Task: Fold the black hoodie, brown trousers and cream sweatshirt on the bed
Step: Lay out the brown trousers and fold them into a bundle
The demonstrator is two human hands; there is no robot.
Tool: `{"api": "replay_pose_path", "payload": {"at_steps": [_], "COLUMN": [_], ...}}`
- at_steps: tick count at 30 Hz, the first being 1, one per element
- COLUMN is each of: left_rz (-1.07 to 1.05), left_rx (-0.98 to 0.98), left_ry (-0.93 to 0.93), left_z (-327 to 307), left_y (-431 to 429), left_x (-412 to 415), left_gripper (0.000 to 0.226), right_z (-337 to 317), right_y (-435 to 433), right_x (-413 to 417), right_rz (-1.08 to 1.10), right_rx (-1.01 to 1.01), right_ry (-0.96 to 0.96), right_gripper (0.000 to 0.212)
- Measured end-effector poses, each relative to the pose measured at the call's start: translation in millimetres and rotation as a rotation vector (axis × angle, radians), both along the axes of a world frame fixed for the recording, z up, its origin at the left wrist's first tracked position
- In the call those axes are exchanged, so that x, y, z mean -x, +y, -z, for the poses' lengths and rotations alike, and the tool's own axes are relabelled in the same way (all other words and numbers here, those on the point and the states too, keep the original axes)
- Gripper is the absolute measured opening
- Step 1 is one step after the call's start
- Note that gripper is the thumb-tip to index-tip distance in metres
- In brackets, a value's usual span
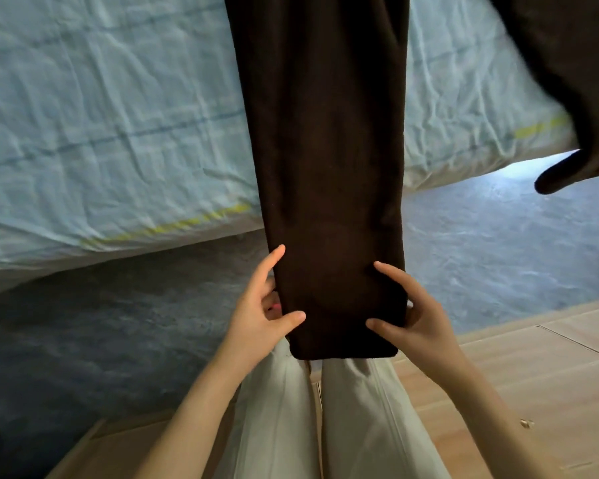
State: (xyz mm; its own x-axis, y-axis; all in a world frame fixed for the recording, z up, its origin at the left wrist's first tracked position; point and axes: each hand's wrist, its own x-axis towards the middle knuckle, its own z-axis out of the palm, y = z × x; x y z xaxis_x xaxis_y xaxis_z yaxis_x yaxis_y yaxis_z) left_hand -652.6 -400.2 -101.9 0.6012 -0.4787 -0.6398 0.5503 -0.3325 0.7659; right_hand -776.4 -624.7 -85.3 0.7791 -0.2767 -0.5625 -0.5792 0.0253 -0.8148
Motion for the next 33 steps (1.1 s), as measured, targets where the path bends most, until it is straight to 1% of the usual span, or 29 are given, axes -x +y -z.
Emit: {"api": "replay_pose_path", "payload": {"at_steps": [2,5,10,13,16,19,21,25,28,33], "left_rz": [-0.057,-0.173,-0.21,-0.243,-0.274,-0.318,-0.315,-0.307,-0.345,-0.346], "left_rx": [0.008,0.056,0.1,0.142,0.18,0.182,0.155,0.063,0.018,0.016], "left_ry": [-0.07,-0.181,-0.388,-0.5,-0.595,-0.661,-0.666,-0.573,-0.527,-0.517], "left_z": [-17,-52,-92,-95,-85,-65,-45,12,39,44], "left_y": [-4,-15,-46,-76,-114,-151,-171,-195,-196,-194], "left_x": [-11,-41,-122,-188,-259,-329,-367,-403,-406,-406], "left_gripper": [0.089,0.075,0.065,0.065,0.064,0.064,0.068,0.075,0.074,0.074], "right_z": [-17,-52,-92,-92,-79,-57,-34,21,48,55], "right_y": [0,-8,-35,-64,-97,-128,-147,-167,-171,-171], "right_x": [-9,-38,-125,-192,-270,-347,-391,-442,-449,-444], "right_rz": [0.062,0.161,0.203,0.231,0.236,0.213,0.185,0.087,0.079,0.083], "right_rx": [0.075,0.173,0.291,0.303,0.296,0.36,0.38,0.429,0.488,0.522], "right_ry": [-0.033,-0.138,-0.348,-0.46,-0.54,-0.605,-0.602,-0.471,-0.465,-0.462], "right_gripper": [0.08,0.077,0.073,0.072,0.071,0.074,0.075,0.072,0.07,0.072]}}
